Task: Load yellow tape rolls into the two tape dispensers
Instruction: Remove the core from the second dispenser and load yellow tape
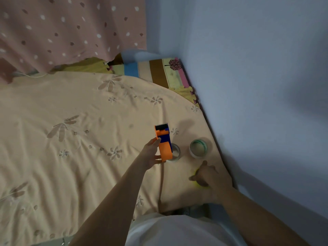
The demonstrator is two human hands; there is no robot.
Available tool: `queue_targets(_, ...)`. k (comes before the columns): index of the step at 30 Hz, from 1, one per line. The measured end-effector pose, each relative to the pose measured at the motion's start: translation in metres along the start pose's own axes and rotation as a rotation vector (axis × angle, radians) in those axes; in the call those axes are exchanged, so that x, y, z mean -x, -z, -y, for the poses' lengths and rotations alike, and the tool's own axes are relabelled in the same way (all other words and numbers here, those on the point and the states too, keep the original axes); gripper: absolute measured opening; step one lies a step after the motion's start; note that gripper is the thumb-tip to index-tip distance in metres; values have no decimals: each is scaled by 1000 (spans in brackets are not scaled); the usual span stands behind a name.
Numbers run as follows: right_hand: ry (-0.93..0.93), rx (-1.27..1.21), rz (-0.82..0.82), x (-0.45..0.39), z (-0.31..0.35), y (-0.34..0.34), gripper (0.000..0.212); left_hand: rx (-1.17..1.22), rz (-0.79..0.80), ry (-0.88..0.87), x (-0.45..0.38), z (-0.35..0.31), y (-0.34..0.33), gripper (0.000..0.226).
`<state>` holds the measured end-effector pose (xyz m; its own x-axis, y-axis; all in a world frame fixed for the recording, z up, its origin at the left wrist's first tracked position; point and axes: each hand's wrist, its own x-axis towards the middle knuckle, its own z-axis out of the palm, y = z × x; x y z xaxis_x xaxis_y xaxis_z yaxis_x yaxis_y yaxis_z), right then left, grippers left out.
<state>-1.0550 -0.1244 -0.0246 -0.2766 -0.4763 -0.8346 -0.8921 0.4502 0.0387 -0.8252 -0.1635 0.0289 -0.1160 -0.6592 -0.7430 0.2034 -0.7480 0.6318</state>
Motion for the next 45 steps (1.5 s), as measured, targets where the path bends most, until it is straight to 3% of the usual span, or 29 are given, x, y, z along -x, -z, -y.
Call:
queue_targets(9,70,-110,-130,12,-13,-19,92,-25,-8,-27,25,6,22,48)
queue_targets(16,379,-858,-105,32,10,32,93,-41,-9,-125,35,-4,44,47)
queue_targets(21,636,-1163,137,68,43,72,71,-57,31,-278,49,-26,35,45)
queue_targets(25,764,-1131,199,93,66,89,59,-54,50,-365,58,-50,28,48)
queue_targets(32,826,-1033,175,108,97,104,73,-36,1,-389,67,-72,35,56)
queue_targets(35,838,-1021,188,108,105,106,84,10,18,-391,69,-73,44,45)
queue_targets(38,847,-995,200,107,113,108,79,47,38,-393,71,-75,51,33)
queue_targets(45,890,-959,189,124,146,103,81,199,129,-408,62,-75,49,52)
